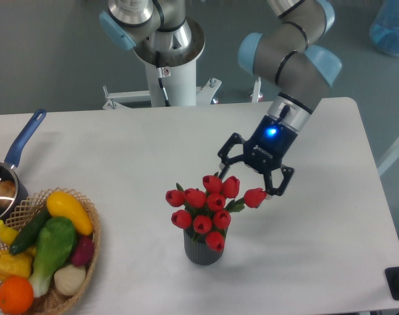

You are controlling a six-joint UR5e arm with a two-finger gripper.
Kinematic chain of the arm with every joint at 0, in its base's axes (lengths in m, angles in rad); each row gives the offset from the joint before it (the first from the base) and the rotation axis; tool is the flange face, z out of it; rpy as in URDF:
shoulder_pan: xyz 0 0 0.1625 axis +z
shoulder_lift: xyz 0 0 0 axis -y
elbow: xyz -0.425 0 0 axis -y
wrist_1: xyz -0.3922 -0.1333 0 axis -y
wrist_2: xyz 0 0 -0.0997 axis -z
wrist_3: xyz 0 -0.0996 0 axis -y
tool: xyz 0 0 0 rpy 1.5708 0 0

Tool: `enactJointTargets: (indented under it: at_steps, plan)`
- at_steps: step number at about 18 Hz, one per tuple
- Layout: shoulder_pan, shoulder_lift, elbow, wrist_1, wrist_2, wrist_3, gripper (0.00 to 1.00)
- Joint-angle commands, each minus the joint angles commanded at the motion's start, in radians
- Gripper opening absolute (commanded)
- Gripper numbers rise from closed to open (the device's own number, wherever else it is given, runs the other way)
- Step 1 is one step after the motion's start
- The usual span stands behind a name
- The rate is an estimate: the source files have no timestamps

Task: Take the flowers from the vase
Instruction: 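Lower the gripper over the tulip stems and close around them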

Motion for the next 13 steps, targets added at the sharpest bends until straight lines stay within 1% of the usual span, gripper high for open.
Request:
enactJointTargets:
  at_steps: [3,5,8,13]
  plan:
    - [-0.008,-0.012,0.003,0.003,-0.020,-0.006,1.00]
    - [-0.006,-0.035,0.005,0.005,-0.087,-0.006,1.00]
    - [-0.005,-0.046,0.011,0.006,-0.097,-0.005,1.00]
    - [-0.009,-0.081,0.026,0.008,-0.103,-0.003,1.00]
